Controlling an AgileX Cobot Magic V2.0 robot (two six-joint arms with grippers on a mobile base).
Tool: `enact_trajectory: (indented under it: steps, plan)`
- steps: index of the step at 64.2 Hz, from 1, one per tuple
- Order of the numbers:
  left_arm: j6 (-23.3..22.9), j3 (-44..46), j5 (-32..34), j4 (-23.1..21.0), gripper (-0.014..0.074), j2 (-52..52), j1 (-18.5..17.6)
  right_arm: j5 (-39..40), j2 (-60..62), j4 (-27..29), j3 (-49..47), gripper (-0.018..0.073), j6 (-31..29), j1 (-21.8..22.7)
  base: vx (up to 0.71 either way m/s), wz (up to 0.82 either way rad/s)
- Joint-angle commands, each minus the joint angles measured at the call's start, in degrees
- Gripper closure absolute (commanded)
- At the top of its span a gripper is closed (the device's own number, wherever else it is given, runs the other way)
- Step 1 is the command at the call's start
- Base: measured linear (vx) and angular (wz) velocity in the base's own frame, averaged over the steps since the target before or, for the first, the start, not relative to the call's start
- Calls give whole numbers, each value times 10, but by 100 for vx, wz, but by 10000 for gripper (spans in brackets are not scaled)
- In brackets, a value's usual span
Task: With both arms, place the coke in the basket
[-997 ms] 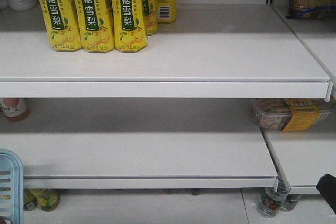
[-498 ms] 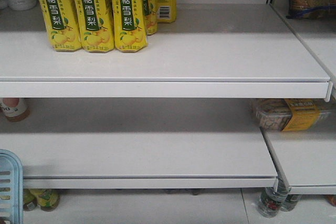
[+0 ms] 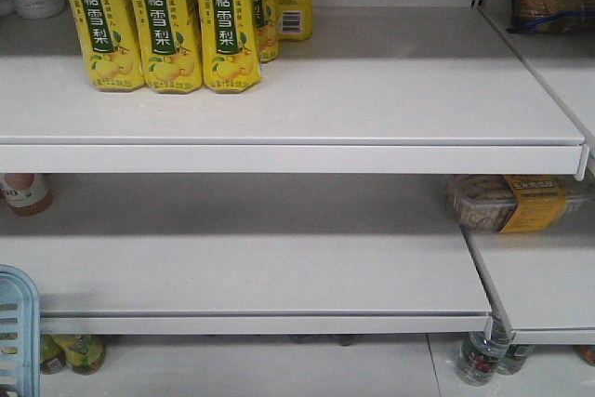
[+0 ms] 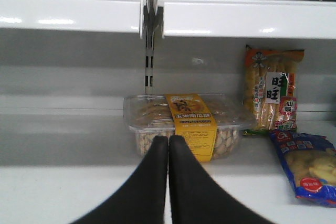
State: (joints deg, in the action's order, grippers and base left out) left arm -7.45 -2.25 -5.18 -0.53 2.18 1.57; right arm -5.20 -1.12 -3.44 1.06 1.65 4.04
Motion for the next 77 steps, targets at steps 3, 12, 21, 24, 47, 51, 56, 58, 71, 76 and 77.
enact_trajectory:
  steps: [3,12,21,24,47,51,56,58,71,76,77]
  plan:
    - [11,-1,91,12,603,2,1,61,7,-4,11,568,-2,3,0,0]
    - [11,-1,91,12,603,2,1,52,25,-5,15,568,0,3,0,0]
    - [11,-1,91,12,603,2,1,56,27,-7,15,568,-1,3,0,0]
    - [11,-1,91,12,603,2,1,56,27,-6,15,568,-1,3,0,0]
    - [11,-1,91,12,603,2,1,56,27,-7,14,568,-1,3,0,0]
    - [11,-1,91,12,603,2,1,56,27,-7,14,568,-1,3,0,0]
    - [11,-1,91,12,603,2,1,56,27,-7,14,568,-1,3,0,0]
    - [11,-1,91,12,603,2,1,56,27,-7,14,568,-1,3,0,0]
    - [11,-1,91,12,603,2,1,56,27,-7,14,568,-1,3,0,0]
    - [11,-1,91,12,603,2,1,56,27,-7,14,568,-1,3,0,0]
    - [11,-1,91,12,603,2,1,56,27,-7,14,568,-1,3,0,0]
